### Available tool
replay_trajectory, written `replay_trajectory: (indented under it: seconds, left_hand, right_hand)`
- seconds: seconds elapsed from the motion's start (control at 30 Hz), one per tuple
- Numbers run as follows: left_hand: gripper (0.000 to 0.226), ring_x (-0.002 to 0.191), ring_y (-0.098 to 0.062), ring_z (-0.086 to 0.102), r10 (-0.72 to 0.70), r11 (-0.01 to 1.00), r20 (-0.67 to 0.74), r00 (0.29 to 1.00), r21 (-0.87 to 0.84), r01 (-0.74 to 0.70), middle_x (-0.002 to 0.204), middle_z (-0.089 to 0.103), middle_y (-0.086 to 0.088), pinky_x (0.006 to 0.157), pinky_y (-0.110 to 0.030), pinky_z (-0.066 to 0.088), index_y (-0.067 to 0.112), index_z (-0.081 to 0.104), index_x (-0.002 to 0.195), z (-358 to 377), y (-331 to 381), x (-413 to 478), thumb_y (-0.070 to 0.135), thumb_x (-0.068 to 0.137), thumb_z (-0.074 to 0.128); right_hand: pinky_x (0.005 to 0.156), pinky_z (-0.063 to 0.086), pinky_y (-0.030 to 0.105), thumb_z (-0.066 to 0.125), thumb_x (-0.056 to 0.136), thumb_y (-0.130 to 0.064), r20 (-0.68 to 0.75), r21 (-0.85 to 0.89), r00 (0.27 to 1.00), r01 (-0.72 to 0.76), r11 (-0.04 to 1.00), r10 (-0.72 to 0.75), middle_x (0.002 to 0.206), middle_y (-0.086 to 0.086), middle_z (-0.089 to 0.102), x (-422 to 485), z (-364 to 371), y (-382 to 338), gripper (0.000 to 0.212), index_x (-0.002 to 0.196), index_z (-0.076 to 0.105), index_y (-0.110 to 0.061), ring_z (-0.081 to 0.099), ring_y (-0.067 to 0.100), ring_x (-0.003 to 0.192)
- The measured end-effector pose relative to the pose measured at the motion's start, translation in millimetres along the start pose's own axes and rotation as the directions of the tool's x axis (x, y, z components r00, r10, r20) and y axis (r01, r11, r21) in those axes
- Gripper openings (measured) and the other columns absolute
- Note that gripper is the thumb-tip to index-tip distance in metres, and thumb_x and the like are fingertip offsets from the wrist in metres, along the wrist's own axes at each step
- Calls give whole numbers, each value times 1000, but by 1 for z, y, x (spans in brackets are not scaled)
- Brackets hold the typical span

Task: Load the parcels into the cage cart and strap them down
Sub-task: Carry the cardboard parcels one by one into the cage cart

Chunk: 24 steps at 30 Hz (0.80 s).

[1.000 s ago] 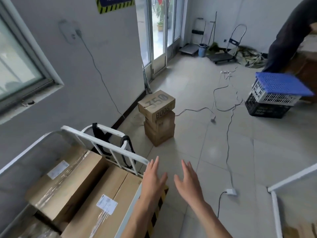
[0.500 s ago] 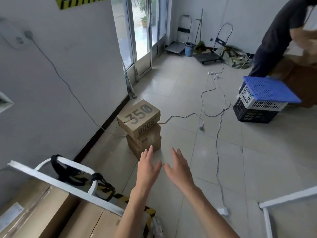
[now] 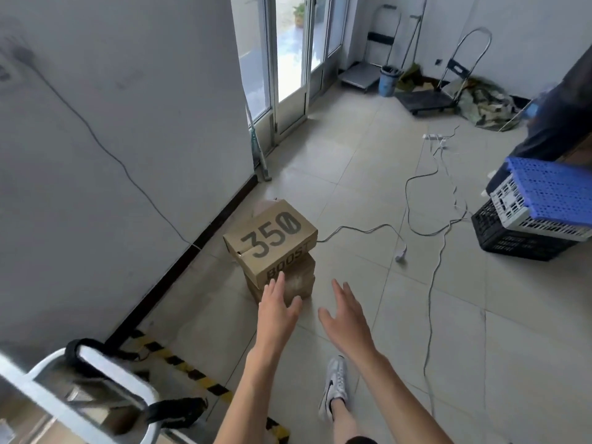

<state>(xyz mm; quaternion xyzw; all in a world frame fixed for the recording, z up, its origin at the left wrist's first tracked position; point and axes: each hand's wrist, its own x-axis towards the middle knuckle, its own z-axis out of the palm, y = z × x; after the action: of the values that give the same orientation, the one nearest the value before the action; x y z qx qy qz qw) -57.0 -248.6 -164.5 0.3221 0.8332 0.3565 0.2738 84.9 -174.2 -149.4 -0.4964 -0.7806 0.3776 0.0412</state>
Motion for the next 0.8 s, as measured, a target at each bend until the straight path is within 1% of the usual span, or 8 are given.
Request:
replay_trajectory:
  seconds: [0.13,0.27,0.33,0.5,0.6,0.67,0.73,0.8]
  left_hand:
    - [72,154,-21,16,-80,997,-26,996,-15,80,165,27,-7,124,-45,20,17,24,160,8,6,61,28,98,58]
    - [70,152,-21,22,-184,983,-81,980,-40,181,163,31,-6,123,-40,19,17,27,158,14,15,112,27,97,60]
    - [70,151,-20,24,-207,977,-110,972,-75,199,163,32,-4,124,-45,20,19,26,158,15,20,136,26,98,61]
    - [69,149,-22,29,-313,948,-155,937,-115,297,159,38,0,118,-53,31,26,28,157,10,7,188,22,97,61]
    - [66,150,-24,27,-373,926,-170,912,-133,354,158,39,4,121,-52,24,32,32,154,6,-7,227,20,94,58]
    - [58,146,-20,34,-398,916,-177,900,-124,381,153,44,9,121,-49,25,36,39,147,7,-19,255,21,94,58]
    - [56,144,-18,36,-443,896,-159,882,-118,428,152,45,9,122,-45,25,34,41,145,9,-30,281,19,93,56]
    - [61,149,-17,28,-493,869,-144,858,-136,476,158,39,6,124,-43,19,28,37,151,12,-42,305,18,94,55]
  right_hand:
    - [119,20,40,50,98,-37,82,-5,997,18,1000,-18,168,5,7,75,-8,0,71,159,14,-29,12,25,153]
    - [120,20,42,48,99,-39,166,-29,984,70,997,-64,168,4,7,149,-23,-4,70,159,13,-29,12,26,153]
    - [120,21,42,47,99,-40,215,-44,972,112,993,-100,168,3,7,186,-30,-12,70,159,12,-30,12,26,153]
    - [121,26,46,50,97,-34,318,-59,933,195,979,-167,167,1,12,257,-28,-39,73,159,12,-29,18,25,151]
    - [119,27,41,50,98,-34,395,-118,906,211,970,-149,166,3,13,305,-16,-57,72,159,12,-26,20,26,149]
    - [117,28,39,50,99,-32,429,-128,890,228,965,-153,165,4,15,339,-4,-68,70,158,14,-25,21,25,148]
    - [119,26,40,51,99,-30,445,-124,883,226,966,-150,165,4,16,369,7,-79,69,158,16,-24,17,23,151]
    - [121,23,40,51,98,-26,445,-94,878,245,965,-179,165,2,20,393,17,-87,67,157,19,-25,14,20,152]
